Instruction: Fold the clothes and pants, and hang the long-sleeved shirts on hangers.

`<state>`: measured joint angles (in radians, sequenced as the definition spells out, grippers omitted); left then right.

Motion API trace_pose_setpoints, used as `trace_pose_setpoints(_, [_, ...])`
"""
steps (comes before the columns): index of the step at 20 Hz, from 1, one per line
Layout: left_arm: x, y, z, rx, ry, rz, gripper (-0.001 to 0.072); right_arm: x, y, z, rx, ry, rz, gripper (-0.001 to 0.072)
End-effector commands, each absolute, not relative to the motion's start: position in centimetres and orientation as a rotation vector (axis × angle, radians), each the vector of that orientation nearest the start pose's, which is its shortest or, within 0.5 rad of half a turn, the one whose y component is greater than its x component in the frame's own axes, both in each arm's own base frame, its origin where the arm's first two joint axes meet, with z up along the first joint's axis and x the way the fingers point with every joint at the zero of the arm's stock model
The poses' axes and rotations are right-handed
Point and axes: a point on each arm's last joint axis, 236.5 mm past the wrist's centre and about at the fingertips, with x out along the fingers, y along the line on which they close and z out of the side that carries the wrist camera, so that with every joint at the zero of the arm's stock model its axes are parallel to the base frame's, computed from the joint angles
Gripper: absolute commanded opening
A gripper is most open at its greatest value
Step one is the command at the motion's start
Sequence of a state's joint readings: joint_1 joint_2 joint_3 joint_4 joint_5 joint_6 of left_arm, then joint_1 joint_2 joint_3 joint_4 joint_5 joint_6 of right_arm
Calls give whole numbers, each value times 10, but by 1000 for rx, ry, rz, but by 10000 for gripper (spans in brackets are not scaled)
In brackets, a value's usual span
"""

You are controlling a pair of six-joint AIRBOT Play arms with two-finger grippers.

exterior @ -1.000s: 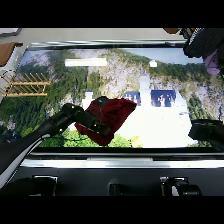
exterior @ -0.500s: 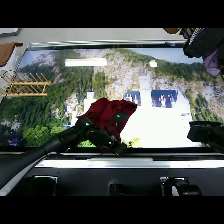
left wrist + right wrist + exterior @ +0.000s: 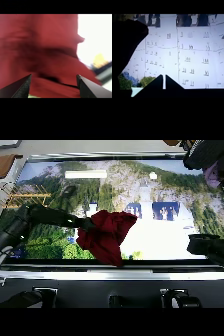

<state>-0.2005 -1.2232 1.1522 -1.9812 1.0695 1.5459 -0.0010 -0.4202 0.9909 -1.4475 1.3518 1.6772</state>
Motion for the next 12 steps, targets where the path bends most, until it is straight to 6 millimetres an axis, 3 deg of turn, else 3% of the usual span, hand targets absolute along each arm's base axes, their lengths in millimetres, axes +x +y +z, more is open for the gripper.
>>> trace_pose_setpoints(1, [385, -87, 16, -397, 1229, -242, 640, 224, 28, 186, 192, 791, 53, 95])
trace_pose_setpoints(3, [382, -65, -11, -460, 1266, -214, 639, 223, 28, 186, 209, 794, 45, 96])
trace_pose_setpoints(6, [379, -54, -37, -606, 1288, -213, 638, 223, 28, 185, 220, 799, 40, 96])
trace_pose_setpoints(12, [379, -60, -71, -619, 1342, -206, 604, 221, 28, 183, 223, 807, 39, 96])
